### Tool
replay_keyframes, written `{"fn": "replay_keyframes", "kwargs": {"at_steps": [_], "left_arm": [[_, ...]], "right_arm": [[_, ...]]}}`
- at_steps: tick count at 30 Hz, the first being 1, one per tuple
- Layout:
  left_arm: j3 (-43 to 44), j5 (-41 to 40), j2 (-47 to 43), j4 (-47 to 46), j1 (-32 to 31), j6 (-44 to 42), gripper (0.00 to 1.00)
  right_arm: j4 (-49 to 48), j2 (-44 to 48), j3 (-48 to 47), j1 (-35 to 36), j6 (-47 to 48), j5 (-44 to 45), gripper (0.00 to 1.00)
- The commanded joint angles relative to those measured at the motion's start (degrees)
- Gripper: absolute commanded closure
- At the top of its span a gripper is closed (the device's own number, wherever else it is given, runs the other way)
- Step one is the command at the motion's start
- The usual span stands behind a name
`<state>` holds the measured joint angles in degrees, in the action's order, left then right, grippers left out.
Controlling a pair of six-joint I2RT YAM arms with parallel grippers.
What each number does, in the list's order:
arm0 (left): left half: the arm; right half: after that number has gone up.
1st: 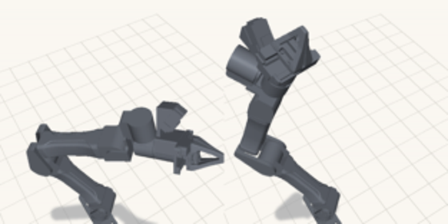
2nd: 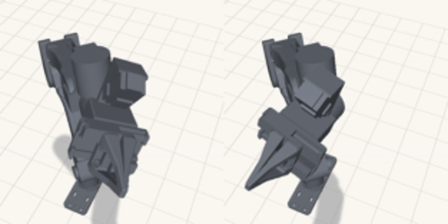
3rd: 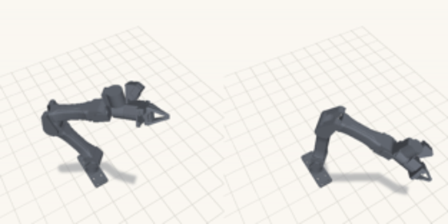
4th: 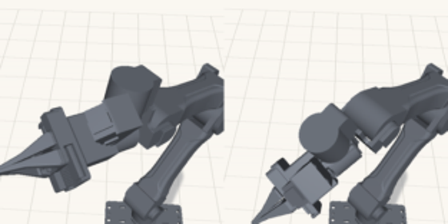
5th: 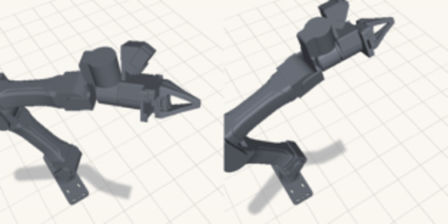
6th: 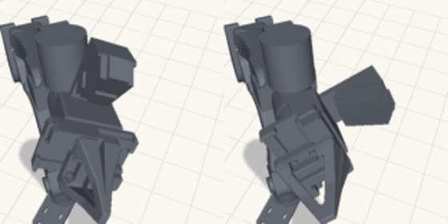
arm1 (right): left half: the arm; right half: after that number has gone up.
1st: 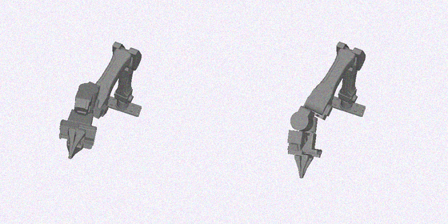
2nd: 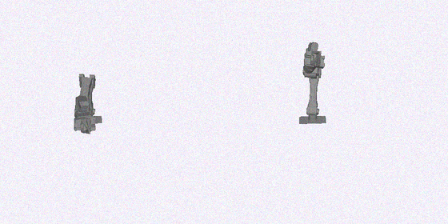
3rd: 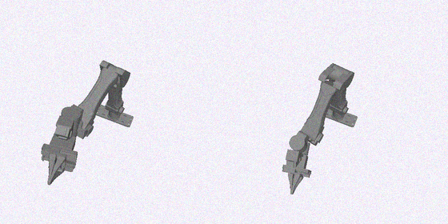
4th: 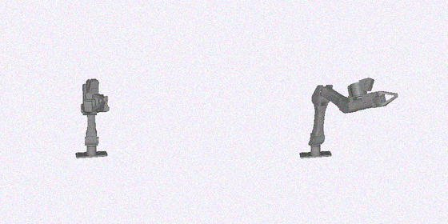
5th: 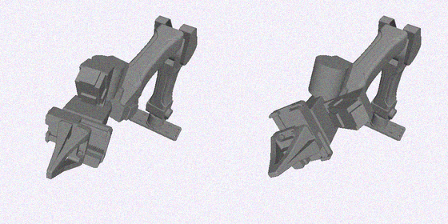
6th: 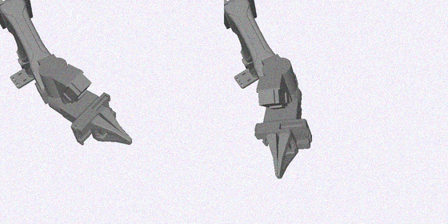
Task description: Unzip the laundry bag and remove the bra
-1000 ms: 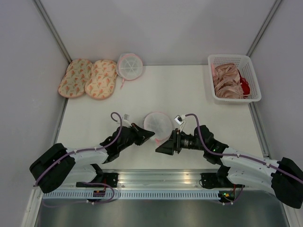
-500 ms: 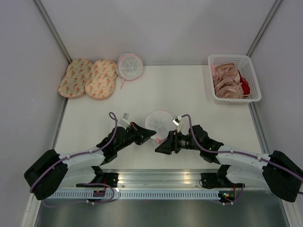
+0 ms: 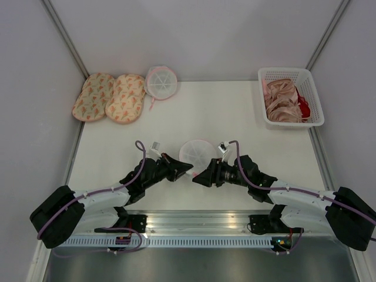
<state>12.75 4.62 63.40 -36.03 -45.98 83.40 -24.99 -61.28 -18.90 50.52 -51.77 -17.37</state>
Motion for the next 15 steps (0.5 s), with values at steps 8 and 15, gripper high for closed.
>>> {"fn": "replay_keyframes", "kwargs": {"at_steps": [8,15], "left_arm": [[-0.9,-1.9,1.6,-3.0,0.3,3.0,0.98],[-1.2,-4.2,-1.6,-0.9,0.3,1.6,0.98]], "right_arm": [[-10.6,-5.0,-2.5,3.0,-4.0,4.0,0.37],[7.5,0.9,-4.4,6.4,1.9,10.9,0.36]]}}
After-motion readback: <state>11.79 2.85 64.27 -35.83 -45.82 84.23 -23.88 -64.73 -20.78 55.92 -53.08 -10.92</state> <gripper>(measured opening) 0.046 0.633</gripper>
